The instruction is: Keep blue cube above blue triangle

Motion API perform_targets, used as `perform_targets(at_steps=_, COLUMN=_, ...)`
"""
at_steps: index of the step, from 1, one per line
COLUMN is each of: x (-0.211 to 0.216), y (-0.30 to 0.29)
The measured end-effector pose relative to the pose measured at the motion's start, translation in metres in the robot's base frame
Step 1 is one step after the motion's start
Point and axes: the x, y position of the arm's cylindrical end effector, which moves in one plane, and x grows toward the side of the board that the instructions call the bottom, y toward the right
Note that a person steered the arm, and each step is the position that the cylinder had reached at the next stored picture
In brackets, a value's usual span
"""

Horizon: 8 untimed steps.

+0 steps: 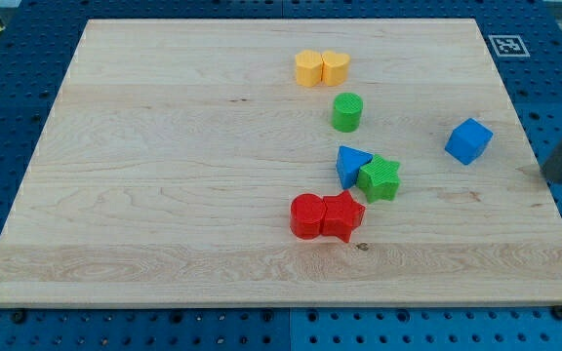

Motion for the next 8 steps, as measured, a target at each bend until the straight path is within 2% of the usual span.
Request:
perform_targets(at_steps=1, x=-0.022, y=-0.009)
perform_targets(at_steps=3, x=-0.001, y=-0.120)
perform_targets(at_steps=4, x=0.000, y=-0.129)
perform_targets(at_steps=5, x=0.018, y=-0.069)
perform_targets(at_steps=6, x=-0.010, y=-0.003)
perform_targets(at_steps=7, x=-0.042, y=-0.014)
perform_targets(at_steps=8, x=-0.042, y=-0.071)
